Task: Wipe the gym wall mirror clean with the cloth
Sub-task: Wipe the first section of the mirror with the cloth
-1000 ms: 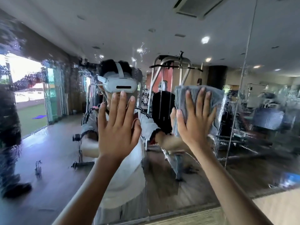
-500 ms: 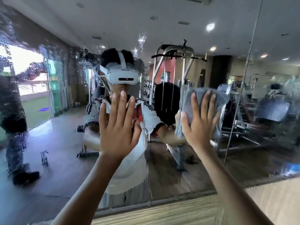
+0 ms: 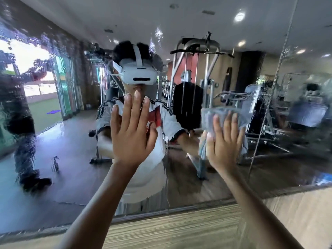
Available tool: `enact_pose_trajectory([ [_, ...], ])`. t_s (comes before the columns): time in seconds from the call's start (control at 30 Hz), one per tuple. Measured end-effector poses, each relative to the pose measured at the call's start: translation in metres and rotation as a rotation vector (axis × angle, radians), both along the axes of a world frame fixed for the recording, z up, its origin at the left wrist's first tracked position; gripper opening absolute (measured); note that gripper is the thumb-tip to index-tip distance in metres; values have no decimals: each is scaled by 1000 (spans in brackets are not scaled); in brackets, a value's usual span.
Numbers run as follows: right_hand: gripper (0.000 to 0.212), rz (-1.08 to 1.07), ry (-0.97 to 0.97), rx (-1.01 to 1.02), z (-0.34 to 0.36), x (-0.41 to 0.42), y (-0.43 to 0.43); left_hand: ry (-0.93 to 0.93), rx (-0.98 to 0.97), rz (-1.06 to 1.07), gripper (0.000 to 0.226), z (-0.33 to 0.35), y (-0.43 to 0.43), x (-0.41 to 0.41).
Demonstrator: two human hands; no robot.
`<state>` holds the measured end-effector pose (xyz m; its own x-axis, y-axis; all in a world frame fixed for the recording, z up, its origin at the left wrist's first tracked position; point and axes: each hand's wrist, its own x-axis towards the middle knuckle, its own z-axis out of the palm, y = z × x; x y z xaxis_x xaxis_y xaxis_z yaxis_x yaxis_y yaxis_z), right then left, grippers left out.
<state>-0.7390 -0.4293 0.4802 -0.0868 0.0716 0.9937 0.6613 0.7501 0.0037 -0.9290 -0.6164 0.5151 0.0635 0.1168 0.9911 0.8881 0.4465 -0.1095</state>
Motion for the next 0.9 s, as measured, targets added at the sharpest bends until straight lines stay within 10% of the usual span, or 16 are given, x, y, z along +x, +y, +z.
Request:
enact_pose_trajectory([
  [0.13, 55, 12, 214, -140, 54, -30, -27, -31, 31, -6, 60, -20, 5, 7],
  [0.4, 53, 70, -181, 120, -80, -25, -33, -3, 16, -16, 63, -57, 0, 0],
  [0.67, 55, 67, 325, -262, -26, -29, -24, -13, 8, -7, 65, -58, 2, 2],
  [0.9, 53, 121, -158, 97, -113, -36, -41, -58, 29, 13, 63, -111, -9, -3],
])
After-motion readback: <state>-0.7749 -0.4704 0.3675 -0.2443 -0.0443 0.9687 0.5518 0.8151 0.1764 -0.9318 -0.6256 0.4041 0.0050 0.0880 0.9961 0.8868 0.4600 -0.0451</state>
